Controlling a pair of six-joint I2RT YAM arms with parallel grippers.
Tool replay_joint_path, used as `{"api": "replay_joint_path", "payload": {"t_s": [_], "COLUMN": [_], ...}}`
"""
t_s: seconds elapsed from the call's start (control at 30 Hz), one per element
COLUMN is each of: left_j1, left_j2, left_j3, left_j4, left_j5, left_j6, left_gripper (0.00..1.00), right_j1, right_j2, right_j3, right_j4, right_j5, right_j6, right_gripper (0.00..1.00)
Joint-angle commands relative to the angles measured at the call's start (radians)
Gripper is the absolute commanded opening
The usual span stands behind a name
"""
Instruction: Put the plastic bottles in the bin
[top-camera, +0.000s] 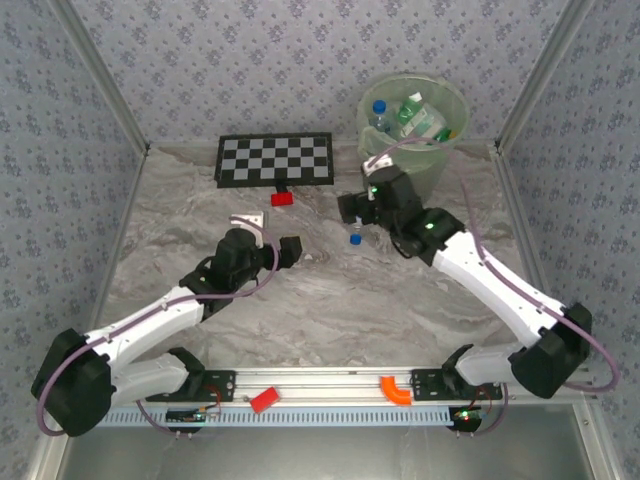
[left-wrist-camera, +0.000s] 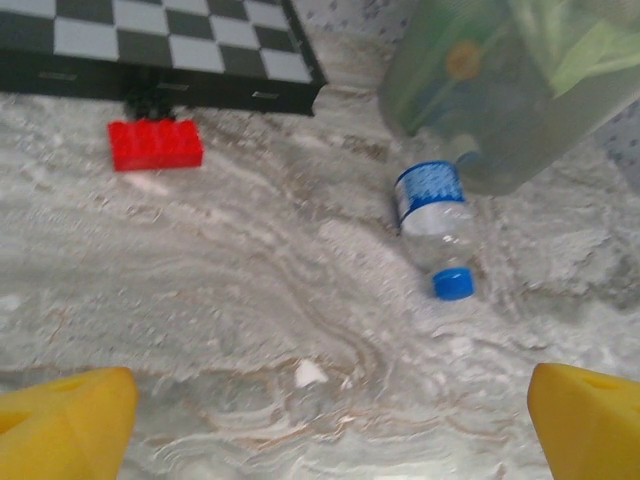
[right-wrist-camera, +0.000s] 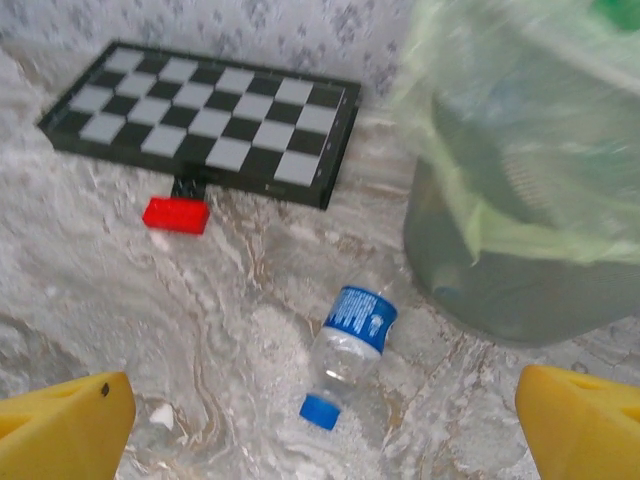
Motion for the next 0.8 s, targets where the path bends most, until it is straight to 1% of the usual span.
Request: {"api": "replay_joint_path", "payload": {"t_s": [0.0,0.07,0.17,0.23,0.33,0.53,0.63,0.7,0.77], "left_j1": [0.013,0.015,0.017,0.018,0.022,0.021,0.021,0.022,0.023], "left_j2": [-0.029,-0.035,-0.045,-0.049,-0.055,-0.086,-0.083,-0.076,-0.071], "left_j3": [-0.032,-0.05,-0.078,-0.095,-0.126,-0.147,-0.152,-0.152,-0.15], "left_j4": [0.051,0.06,0.094,0.117,0.153,0.167,0.17,0.17,0.173], "left_j5": [-0.029,-0.039,-0.046,-0.051,-0.053,-0.03,-0.021,-0.021,-0.02], "left_j6": [-0.005,-0.002,0.01,0.018,0.014,-0.003,-0.008,-0.009,-0.009], "left_gripper": [1.0,1.0,1.0,1.0,1.0,1.0,1.0,1.0,1.0], "right_j1": [0.047,0.068,0.069,0.055,0.031,-0.019,-0.047,-0.063,-0.083], "right_j2": [0.091,0.161,0.252,0.309,0.402,0.577,0.626,0.649,0.677], "right_j3": [-0.012,0.001,0.016,0.015,0.05,0.156,0.173,0.173,0.177], "right_j4": [-0.039,-0.058,-0.075,-0.048,-0.059,-0.114,-0.089,-0.06,-0.037], "right_j5": [0.156,0.215,0.231,0.211,0.18,0.179,0.161,0.128,0.096], "right_j6": [0.036,0.097,0.171,0.197,0.252,0.333,0.356,0.358,0.361], "right_gripper": [1.0,1.0,1.0,1.0,0.96,0.94,0.93,0.92,0.88]}}
